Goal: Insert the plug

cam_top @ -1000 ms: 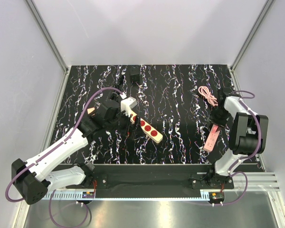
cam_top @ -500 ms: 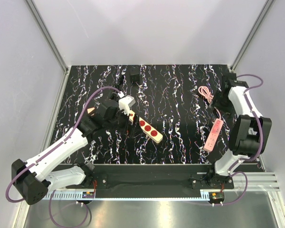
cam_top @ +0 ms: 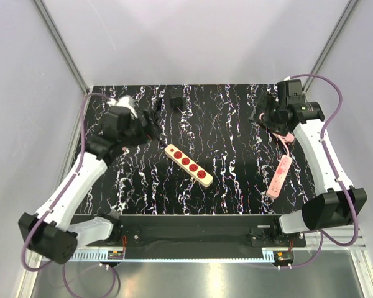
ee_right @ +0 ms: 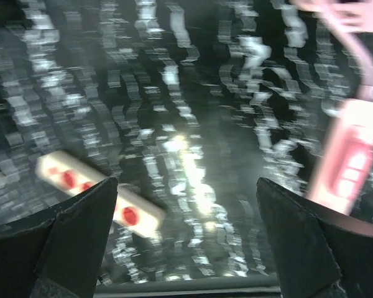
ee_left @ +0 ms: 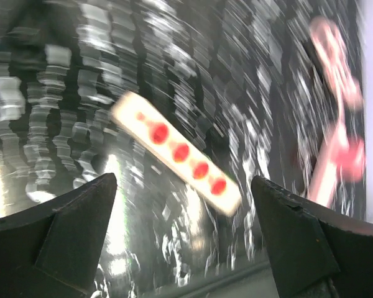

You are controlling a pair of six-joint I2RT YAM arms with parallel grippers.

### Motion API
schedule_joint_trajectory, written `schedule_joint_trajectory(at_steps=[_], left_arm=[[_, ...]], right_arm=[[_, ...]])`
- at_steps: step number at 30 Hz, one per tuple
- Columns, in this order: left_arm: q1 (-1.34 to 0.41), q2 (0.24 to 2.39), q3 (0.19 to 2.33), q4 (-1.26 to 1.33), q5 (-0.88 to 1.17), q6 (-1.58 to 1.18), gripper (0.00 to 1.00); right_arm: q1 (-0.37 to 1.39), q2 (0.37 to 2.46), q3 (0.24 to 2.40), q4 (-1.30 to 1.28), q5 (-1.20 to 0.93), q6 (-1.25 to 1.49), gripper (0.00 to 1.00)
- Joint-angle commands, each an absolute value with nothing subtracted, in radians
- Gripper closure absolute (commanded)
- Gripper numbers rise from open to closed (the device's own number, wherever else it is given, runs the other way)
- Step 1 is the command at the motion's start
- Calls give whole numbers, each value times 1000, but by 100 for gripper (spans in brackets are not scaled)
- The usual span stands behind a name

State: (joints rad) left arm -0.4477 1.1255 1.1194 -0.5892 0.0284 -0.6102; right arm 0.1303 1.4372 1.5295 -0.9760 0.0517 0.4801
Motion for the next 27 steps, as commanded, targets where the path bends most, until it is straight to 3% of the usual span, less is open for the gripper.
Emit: schedule_joint_trajectory(at_steps=[1, 4, 7, 9, 13, 23, 27], left_arm=[[-234, 1179, 1158, -635, -75, -816, 5], [-41, 1325, 1195, -640, -58, -793, 9], [33, 1470, 1291, -652, -174, -602, 15], [35, 1535, 1344, -658, -261, -516, 14], [37, 1681, 1397, -657, -223, -387, 15], [43, 1835, 1420, -672, -184, -353, 20], [41, 1851, 1407, -672, -183, -347, 27]], right_arm=[[153, 1388, 1497, -821, -180, 549, 0], [213, 1382, 1489, -764, -189, 528, 0], [232, 1376, 1476, -752, -193, 502, 0], [232, 1376, 1448, -741, -205, 483, 0], [232, 1400, 1433, -736, -207, 428, 0], [232, 1434, 1454, -736, -221, 367, 0], [232, 1437, 1453, -733, -222, 354, 1]])
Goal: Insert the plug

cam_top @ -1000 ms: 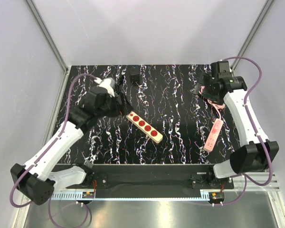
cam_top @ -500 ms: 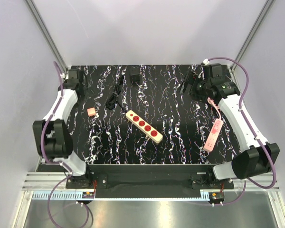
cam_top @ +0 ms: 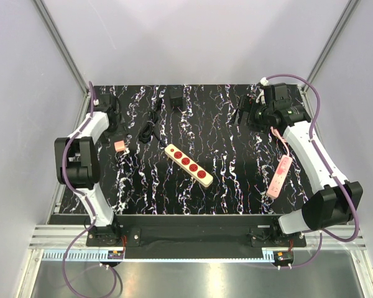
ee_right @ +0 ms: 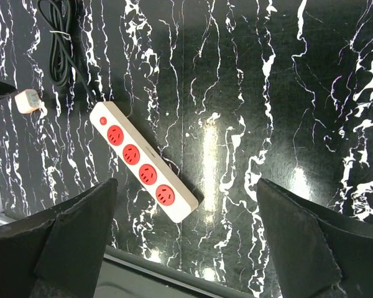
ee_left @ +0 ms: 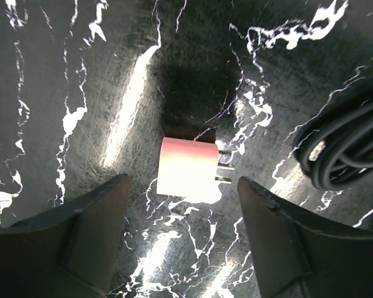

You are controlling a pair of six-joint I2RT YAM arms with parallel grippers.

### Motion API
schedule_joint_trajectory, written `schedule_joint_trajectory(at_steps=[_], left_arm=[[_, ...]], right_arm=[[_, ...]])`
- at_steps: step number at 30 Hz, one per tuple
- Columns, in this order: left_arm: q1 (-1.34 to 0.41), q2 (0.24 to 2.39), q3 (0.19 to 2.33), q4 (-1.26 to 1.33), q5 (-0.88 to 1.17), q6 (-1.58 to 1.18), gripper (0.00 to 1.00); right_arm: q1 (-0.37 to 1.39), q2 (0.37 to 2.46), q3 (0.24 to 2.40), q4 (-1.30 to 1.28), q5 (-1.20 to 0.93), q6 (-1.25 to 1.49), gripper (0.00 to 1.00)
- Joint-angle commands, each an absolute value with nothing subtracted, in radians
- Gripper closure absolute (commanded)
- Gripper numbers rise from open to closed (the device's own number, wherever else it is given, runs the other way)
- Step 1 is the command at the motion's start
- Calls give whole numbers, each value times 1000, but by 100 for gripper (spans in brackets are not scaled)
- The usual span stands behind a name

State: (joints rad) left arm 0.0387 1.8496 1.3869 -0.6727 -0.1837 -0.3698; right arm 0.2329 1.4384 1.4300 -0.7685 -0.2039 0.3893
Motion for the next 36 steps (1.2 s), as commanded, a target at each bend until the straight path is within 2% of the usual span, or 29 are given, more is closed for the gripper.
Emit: schedule_joint_trajectory(at_steps=[1, 9, 11, 14, 15, 18, 20, 24, 27, 30, 32, 35, 36], left_arm=[[41, 1858, 1401, -669, -184, -345, 28], [40, 1937, 1401, -667, -166, -333, 33], [37, 1948, 1402, -667, -175, -327, 37], [38, 1959, 1410, -667, -166, -319, 54], [37, 1959, 1413, -667, -157, -307, 68], [28, 1938, 1417, -676, -115, -279, 93], [11, 1910, 1414, -684, -110, -261, 100], [-113, 1777, 1413, -690, -84, -163, 100], [-228, 1674, 1401, -687, 26, -106, 100], [-336, 1597, 1387, -673, 249, -80, 100], [-429, 1551, 1382, -664, 297, -57, 100], [-564, 1475, 1353, -632, 324, -2, 100], [-599, 1454, 1338, -621, 319, 44, 100]], right_arm=[[232, 1440, 1451, -732, -227, 348, 0], [232, 1447, 1436, -727, -250, 310, 0], [232, 1445, 1433, -727, -235, 313, 1], [232, 1440, 1424, -729, -232, 310, 0], [232, 1434, 1419, -727, -227, 308, 0], [232, 1427, 1404, -730, -222, 304, 0], [232, 1427, 1397, -729, -245, 298, 0], [232, 1425, 1365, -732, -293, 282, 0], [232, 1425, 1355, -738, -346, 267, 0], [232, 1419, 1335, -736, -425, 262, 0], [232, 1417, 1324, -733, -469, 271, 0], [230, 1423, 1298, -712, -580, 300, 4], [232, 1424, 1289, -704, -612, 311, 10]])
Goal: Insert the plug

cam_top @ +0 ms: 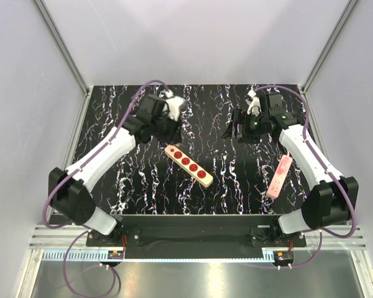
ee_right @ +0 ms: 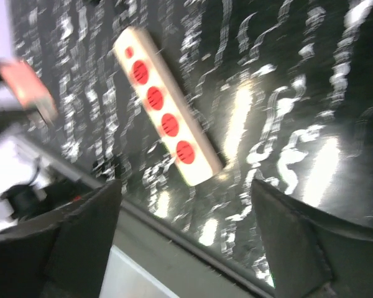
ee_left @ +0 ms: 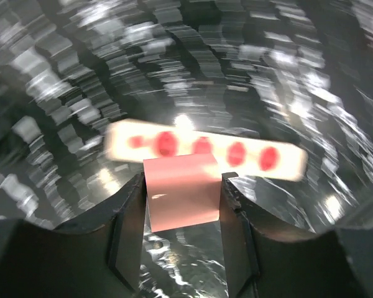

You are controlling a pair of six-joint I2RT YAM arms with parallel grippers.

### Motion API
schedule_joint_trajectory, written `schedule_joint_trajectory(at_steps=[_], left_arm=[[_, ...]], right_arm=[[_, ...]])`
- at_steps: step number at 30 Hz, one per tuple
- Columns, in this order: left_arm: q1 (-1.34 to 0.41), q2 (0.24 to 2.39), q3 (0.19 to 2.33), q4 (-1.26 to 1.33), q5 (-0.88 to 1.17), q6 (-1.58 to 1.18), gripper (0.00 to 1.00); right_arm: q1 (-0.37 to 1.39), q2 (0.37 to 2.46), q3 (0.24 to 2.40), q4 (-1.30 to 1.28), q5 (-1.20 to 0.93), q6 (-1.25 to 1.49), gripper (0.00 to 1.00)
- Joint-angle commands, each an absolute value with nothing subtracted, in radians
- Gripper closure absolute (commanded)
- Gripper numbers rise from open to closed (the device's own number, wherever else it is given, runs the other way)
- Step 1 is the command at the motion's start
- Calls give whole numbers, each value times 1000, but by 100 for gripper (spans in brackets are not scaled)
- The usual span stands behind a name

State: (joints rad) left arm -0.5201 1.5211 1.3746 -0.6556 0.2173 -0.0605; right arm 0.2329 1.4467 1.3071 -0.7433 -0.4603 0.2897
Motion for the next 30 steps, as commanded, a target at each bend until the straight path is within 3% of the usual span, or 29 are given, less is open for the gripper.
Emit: schedule_joint_trajectory(at_steps=[1, 5, 7, 11, 17, 30], left_arm=[[-632, 1434, 1332, -608, 313, 61, 100], [-835, 1332, 1281, -562, 190, 135, 100], [-889, 1298, 1241, -516, 152, 153, 100], [-998, 1253, 1209, -474, 106, 158, 100], [-1046, 1262, 1239, -474, 60, 169, 100], [-1106, 1295, 1279, -462, 12, 181, 100]], right_arm=[[232, 1424, 1284, -700, -641, 327, 14], [233, 1393, 1253, -680, -800, 406, 38], [233, 1365, 1229, -660, -874, 426, 41], [239, 1298, 1184, -644, -989, 471, 38], [302, 1250, 1131, -630, -1017, 511, 25], [428, 1270, 1069, -597, -965, 529, 29]])
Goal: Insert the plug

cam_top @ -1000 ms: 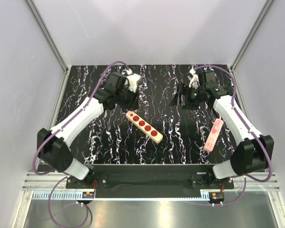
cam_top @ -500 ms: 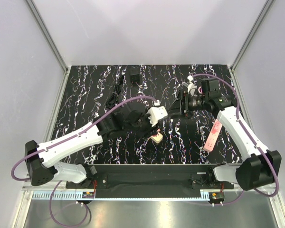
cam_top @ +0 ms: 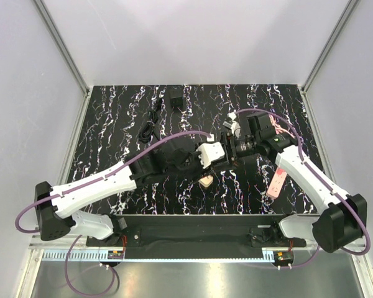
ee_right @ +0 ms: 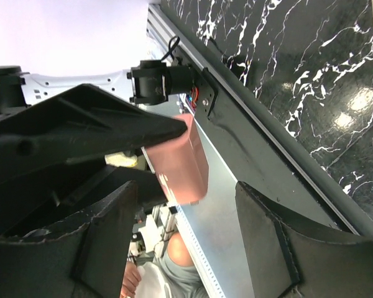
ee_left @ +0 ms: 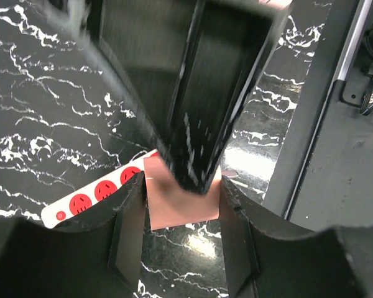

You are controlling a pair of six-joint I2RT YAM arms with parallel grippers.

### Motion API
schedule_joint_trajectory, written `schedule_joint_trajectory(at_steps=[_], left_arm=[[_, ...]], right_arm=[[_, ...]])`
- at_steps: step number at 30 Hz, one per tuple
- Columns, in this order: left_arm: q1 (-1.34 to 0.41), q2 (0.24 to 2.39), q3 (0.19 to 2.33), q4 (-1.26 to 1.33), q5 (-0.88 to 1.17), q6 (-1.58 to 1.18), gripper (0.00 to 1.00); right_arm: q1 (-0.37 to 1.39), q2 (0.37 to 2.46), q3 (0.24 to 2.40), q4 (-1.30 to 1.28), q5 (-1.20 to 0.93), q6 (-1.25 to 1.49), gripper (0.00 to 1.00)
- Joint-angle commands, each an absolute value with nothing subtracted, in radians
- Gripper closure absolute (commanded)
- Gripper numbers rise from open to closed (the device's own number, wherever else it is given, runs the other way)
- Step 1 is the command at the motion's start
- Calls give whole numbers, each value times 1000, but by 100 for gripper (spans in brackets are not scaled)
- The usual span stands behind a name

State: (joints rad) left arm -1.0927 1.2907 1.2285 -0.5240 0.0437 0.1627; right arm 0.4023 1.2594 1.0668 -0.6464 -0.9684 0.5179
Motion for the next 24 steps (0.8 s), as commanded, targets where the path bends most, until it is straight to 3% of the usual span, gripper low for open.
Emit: schedule_joint_trajectory(at_steps=[1, 4, 7, 8, 11, 12, 13, 14, 17, 20, 24], left_arm=[[-1111, 1298, 1279, -459, 14, 183, 100], [-1118, 1299, 1276, -451, 12, 183, 100], [-1121, 1298, 1275, -443, 11, 184, 100], [-1121, 1296, 1272, -443, 12, 186, 100], [-1123, 1295, 1261, -433, 11, 184, 100], [-1123, 1295, 1258, -428, 9, 184, 100], [-1123, 1293, 1256, -426, 5, 183, 96], [-1123, 1292, 1255, -428, 5, 170, 77], [-1121, 1253, 1247, -411, -66, 128, 36], [-1094, 1177, 1215, -358, -49, 68, 22], [-944, 1069, 1125, -252, 247, -101, 20]], right_arm=[[433, 1273, 1071, -592, -969, 532, 29], [452, 1285, 1063, -555, -977, 549, 30], [462, 1304, 1062, -548, -986, 545, 44], [465, 1307, 1058, -546, -986, 538, 53], [468, 1319, 1057, -525, -1003, 540, 68], [468, 1318, 1058, -517, -1005, 538, 85], [468, 1313, 1058, -508, -1002, 545, 93], [468, 1302, 1060, -486, -1002, 555, 100], [468, 1273, 1066, -450, -960, 575, 100], [468, 1266, 1081, -445, -835, 586, 100], [466, 1278, 1135, -433, -738, 591, 100]])
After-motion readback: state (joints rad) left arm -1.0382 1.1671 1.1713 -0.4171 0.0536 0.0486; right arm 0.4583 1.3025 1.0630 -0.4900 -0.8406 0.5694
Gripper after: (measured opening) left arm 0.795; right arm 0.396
